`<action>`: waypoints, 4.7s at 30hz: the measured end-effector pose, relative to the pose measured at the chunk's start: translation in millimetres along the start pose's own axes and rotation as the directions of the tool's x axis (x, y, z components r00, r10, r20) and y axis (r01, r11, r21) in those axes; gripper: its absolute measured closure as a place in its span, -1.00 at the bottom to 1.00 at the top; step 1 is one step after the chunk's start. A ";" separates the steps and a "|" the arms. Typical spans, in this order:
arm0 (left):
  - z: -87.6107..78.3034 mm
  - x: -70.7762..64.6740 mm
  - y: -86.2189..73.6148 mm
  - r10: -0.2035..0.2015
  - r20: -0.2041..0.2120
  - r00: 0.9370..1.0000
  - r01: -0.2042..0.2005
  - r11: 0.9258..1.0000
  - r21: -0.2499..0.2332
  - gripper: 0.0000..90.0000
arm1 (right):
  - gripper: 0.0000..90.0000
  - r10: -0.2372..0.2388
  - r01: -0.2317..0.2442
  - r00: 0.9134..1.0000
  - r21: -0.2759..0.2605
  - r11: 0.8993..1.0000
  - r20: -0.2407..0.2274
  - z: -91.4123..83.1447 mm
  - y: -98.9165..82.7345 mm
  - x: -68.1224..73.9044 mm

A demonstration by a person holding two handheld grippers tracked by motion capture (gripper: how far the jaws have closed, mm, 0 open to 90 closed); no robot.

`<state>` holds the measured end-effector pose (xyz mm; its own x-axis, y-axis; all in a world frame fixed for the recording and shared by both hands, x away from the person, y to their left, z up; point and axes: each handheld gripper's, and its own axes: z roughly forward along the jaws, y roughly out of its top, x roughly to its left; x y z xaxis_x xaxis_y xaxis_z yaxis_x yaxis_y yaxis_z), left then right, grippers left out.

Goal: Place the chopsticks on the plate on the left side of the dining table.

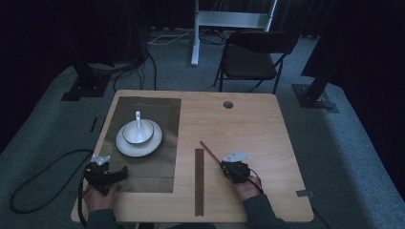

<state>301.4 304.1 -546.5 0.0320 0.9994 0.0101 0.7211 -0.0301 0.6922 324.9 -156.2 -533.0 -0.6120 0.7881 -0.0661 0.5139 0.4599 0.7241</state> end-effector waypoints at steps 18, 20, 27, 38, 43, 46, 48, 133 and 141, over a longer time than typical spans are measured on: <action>0.0 0.0 0.0 0.000 0.000 1.000 0.000 1.000 0.000 -0.97 | 0.88 -0.009 0.009 1.000 -0.025 1.000 -0.004 -5.5 3.0 1.8; 0.0 0.0 0.0 0.000 0.000 1.000 0.000 1.000 0.000 -0.97 | 0.88 -0.011 0.011 1.000 -0.028 1.000 -0.006 -6.5 3.4 2.4; 0.0 0.0 0.0 0.000 0.000 1.000 0.000 1.000 0.000 -0.97 | 0.88 -0.035 0.034 0.999 -0.047 0.998 -0.016 -8.6 4.4 4.7; 0.0 0.0 0.0 0.000 0.000 1.000 0.000 1.000 0.000 -0.97 | 0.88 -0.087 0.085 0.996 -0.060 0.995 -0.034 -10.0 5.3 12.0; 0.0 0.0 0.0 0.000 0.000 1.000 0.000 1.000 0.000 -0.97 | 0.88 -0.102 0.099 0.994 -0.067 0.993 -0.040 -10.4 5.7 13.1; 0.0 0.0 0.0 0.000 0.000 1.000 0.000 1.000 0.000 -0.97 | 0.88 -0.122 0.118 0.991 -0.076 0.990 -0.055 -11.1 5.9 15.1; 0.0 0.0 0.0 0.000 0.000 1.000 0.000 1.000 0.000 -0.97 | 0.88 -0.136 0.131 0.989 -0.081 0.988 -0.060 -11.5 6.4 17.3; 0.0 0.0 0.0 0.000 0.000 1.000 0.000 1.000 0.000 -0.97 | 0.88 -0.391 0.364 0.898 -0.160 0.918 -0.203 -12.5 53.2 41.0; 0.0 0.0 0.0 0.000 0.000 1.000 0.000 1.000 0.000 -0.97 | 0.88 -0.411 0.380 0.888 -0.175 0.908 -0.206 -12.3 59.3 45.4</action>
<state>301.4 304.0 -546.5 0.0320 0.9994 0.0099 0.7210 -0.0300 0.6923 320.2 -98.2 -484.6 -0.8785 0.4265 -0.2152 0.1290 0.6456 0.7527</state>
